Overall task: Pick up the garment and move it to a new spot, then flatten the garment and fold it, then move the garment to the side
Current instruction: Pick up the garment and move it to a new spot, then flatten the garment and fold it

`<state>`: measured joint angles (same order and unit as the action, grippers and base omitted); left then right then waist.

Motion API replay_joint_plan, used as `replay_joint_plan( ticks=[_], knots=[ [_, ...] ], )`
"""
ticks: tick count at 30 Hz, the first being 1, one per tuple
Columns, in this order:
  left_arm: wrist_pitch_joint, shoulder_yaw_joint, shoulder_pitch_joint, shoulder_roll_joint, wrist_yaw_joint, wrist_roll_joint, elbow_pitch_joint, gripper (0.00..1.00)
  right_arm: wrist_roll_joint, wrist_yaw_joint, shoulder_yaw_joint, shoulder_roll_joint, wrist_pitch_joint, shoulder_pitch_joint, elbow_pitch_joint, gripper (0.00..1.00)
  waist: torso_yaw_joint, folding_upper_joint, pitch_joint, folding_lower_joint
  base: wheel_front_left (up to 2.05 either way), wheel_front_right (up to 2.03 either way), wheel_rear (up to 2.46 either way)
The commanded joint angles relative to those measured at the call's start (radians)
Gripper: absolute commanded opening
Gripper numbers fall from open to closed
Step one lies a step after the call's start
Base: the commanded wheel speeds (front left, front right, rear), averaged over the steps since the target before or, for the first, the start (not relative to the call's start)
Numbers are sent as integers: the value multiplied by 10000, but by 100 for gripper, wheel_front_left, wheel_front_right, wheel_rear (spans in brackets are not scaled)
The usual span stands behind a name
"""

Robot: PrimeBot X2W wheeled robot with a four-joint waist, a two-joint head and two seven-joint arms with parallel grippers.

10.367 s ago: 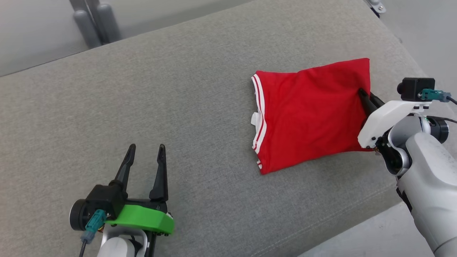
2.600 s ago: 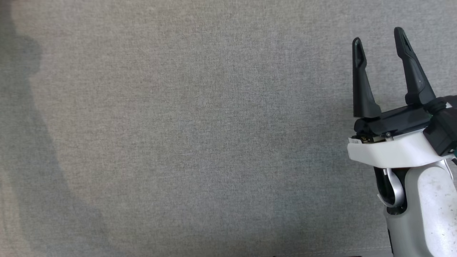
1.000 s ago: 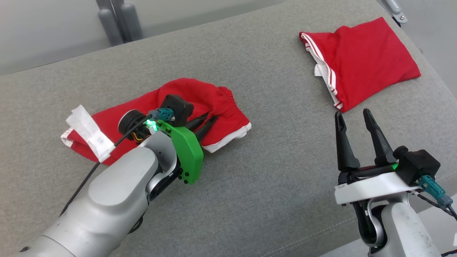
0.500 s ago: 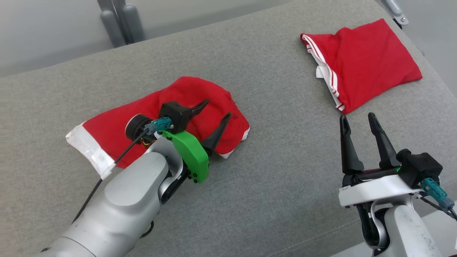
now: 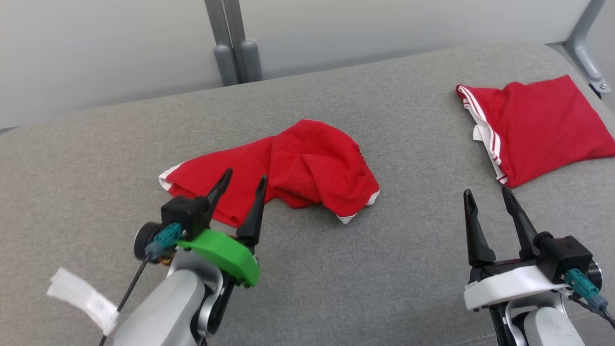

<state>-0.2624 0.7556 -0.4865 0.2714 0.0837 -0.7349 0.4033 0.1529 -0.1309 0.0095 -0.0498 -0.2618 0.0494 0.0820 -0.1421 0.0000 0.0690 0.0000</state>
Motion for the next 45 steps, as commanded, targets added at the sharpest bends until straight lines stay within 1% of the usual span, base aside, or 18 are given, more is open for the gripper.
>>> replay_joint_plan(
  ticks=[1,6,9,12,15,18,26,32,38,45],
  knots=[
    [-24,-364,622,115,211,236,-367,100,-40,4,-5,-14,-40,-193,-29,100,506,0,-402,0,0,0,0],
    [-24,-1724,2475,184,707,979,-1617,100,115,4,69,-14,-41,-399,-68,100,761,0,-512,0,0,0,0],
    [-25,-2510,3422,-2,890,1322,-2165,100,248,4,122,-14,-39,-497,-74,100,878,0,-606,0,0,0,0],
    [-24,-3197,4146,-246,963,1650,-2545,100,383,4,216,-12,-38,-559,-78,100,947,0,-650,0,0,0,0],
    [-26,-3727,4646,-463,851,1977,-2690,100,431,4,327,-17,-36,-633,-58,100,992,0,-671,0,0,0,0],
    [-26,-4066,4850,-678,643,2256,-2669,100,525,4,423,-15,-35,-601,-12,100,1018,0,-690,0,0,0,0],
    [-27,-4593,4988,-1101,150,2796,-2421,100,584,4,596,-15,-37,-421,142,100,1032,0,-722,0,0,0,0],
    [-27,-4880,5018,-1312,-128,3020,-2266,100,544,4,644,-15,-37,-425,189,100,1015,0,-716,0,0,0,0],
    [-27,-5074,5042,-1488,-316,3273,-2189,100,467,3,598,-15,-37,-447,157,100,1010,0,-676,0,0,0,0],
    [-26,-4956,4865,-1654,-574,3479,-1949,100,399,4,534,-15,-37,-362,47,100,985,0,-478,0,0,0,0]
  ],
)
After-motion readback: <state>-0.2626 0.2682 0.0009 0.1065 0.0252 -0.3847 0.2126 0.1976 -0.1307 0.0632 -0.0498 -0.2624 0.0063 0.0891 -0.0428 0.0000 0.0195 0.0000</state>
